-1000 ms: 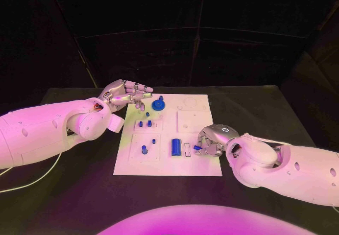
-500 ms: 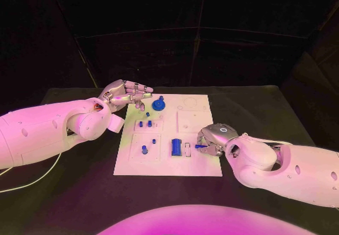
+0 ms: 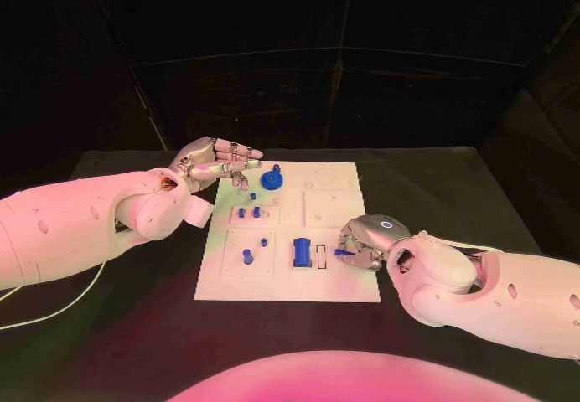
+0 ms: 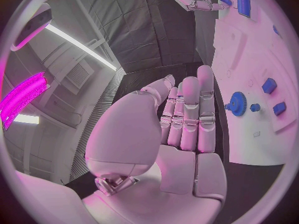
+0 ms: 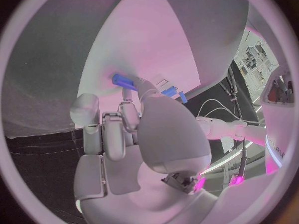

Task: Assemble the parts on the task board

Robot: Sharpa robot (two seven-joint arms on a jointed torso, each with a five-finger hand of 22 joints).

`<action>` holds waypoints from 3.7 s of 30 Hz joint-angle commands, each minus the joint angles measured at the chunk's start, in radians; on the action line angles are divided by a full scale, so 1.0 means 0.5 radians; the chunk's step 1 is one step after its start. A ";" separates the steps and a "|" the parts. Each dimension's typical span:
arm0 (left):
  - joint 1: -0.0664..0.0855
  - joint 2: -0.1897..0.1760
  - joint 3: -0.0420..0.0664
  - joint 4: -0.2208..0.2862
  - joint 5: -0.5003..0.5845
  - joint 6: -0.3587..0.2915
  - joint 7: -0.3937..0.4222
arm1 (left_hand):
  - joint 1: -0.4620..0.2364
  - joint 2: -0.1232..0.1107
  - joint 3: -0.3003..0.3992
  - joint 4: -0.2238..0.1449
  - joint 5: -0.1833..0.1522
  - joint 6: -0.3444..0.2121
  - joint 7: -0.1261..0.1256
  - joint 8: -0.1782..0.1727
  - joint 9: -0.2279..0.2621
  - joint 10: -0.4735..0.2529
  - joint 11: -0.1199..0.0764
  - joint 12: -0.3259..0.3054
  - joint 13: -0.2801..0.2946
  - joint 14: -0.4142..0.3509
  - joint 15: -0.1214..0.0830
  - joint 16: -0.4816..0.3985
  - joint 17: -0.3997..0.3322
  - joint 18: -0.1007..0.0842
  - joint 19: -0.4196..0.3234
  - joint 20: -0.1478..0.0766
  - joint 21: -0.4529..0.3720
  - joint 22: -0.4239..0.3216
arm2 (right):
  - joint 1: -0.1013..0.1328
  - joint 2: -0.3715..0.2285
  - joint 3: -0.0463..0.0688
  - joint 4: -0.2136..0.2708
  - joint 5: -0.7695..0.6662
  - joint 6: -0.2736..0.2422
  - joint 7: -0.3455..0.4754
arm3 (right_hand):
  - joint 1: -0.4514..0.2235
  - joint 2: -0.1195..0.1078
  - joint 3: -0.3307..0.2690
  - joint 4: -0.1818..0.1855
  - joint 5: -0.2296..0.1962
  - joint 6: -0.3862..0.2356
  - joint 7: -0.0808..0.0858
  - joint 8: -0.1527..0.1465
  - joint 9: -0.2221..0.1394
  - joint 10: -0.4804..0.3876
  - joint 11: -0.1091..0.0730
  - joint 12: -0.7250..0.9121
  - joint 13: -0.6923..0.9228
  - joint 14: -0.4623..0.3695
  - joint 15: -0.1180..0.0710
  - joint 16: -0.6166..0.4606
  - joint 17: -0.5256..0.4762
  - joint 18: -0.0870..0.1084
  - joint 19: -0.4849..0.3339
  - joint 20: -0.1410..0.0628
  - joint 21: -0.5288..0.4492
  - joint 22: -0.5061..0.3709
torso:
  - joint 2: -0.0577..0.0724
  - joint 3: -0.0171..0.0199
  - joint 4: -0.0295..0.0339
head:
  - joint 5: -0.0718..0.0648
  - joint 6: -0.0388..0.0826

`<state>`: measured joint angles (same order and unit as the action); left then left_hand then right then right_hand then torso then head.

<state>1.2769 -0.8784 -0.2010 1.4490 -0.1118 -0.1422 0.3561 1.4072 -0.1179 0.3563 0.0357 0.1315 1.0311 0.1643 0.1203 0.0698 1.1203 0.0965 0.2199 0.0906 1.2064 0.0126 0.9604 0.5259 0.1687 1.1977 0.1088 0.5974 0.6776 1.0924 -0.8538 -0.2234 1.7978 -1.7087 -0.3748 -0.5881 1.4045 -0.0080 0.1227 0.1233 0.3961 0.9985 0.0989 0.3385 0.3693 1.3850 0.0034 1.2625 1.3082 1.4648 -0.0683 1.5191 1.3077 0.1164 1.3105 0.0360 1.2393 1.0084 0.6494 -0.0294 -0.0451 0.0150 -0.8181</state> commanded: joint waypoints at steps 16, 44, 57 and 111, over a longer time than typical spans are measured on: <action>0.003 -0.001 0.002 0.009 0.009 0.020 0.001 | 0.000 0.011 -0.007 -0.002 0.001 -0.012 0.007 0.010 -0.002 -0.017 0.003 0.005 0.002 -0.014 0.002 -0.001 -0.003 0.028 -0.008 0.007 -0.007 -0.003 | 0.003 0.051 0.002 0.004 0.370 -0.382 0.068 | -0.117 -0.073 0.126 0.040 0.015 0.140 -0.095 -0.003 0.004 0.114 -0.051 0.098 0.115 0.193 -0.029 0.050 0.439 -0.035 0.053 -0.013 0.067 0.091 | 0.002 0.0000 0.001 | 0.000 -0.012; 0.003 0.001 0.002 0.011 0.009 0.061 -0.027 | 0.000 0.019 -0.005 0.000 0.002 -0.011 0.008 0.013 -0.002 -0.020 0.003 0.010 0.002 -0.016 0.002 -0.001 -0.005 0.028 -0.008 0.007 -0.011 -0.005 | 0.003 0.141 0.002 -0.053 0.573 -0.266 -0.004 | -0.365 -0.126 0.088 0.179 0.117 0.218 -0.120 0.029 0.038 0.161 -0.071 0.158 0.167 0.197 -0.044 0.063 0.459 -0.041 0.070 -0.025 0.092 0.131 | 0.000 0.0003 0.000 | 0.001 -0.025; 0.003 0.003 0.002 0.010 0.009 0.064 -0.031 | 0.001 0.021 -0.005 0.000 0.002 -0.011 0.008 0.013 -0.001 -0.020 0.003 0.011 0.002 -0.017 0.002 -0.001 -0.006 0.028 -0.008 0.007 -0.012 -0.006 | 0.003 0.146 0.002 -0.058 0.562 -0.272 -0.006 | -0.483 -0.148 0.003 0.257 0.111 0.226 -0.118 0.039 0.053 0.168 -0.069 0.166 0.177 0.198 -0.045 0.064 0.461 -0.042 0.070 -0.028 0.093 0.135 | 0.001 0.0002 -0.002 | -0.001 -0.021; -0.033 0.203 0.001 -0.396 0.242 -0.143 0.262 | -0.031 0.020 -0.123 0.115 0.000 -0.121 -0.035 -0.088 -0.010 -0.119 0.163 -0.275 -0.055 -0.585 0.288 -1.453 -0.682 0.023 -0.831 0.318 -1.027 -0.748 | 0.278 0.194 0.090 -0.966 2.910 0.091 2.035 | 0.060 -0.095 0.174 0.005 -0.456 -0.116 0.181 -0.548 -0.295 -0.619 0.265 -2.243 -2.191 -0.788 0.367 -2.800 -1.982 0.147 -0.968 0.410 -1.873 -1.623 | -0.116 -0.0176 -0.004 | -0.045 0.367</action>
<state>1.2615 -0.7850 -0.2012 1.2593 -0.0463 -0.1733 0.4205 1.3925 -0.1137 0.3013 0.0928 0.1315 0.9718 0.1515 0.0807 0.0661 1.0625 0.1723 0.0906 0.0641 0.9164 0.1521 0.2506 0.1938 0.1689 0.7912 0.2615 0.0959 0.3158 1.2306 -0.7672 -0.1787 1.3332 -0.3715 -0.4198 0.3218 1.4399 -0.0493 0.2029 0.1280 0.1736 0.9363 0.1877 0.0741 0.2323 1.0651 0.1342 0.1590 0.2518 1.0693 0.1074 0.1462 0.3412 0.1795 0.8227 0.2315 0.3262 0.2126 0.5987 -0.0403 -0.0430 -0.0100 -0.6486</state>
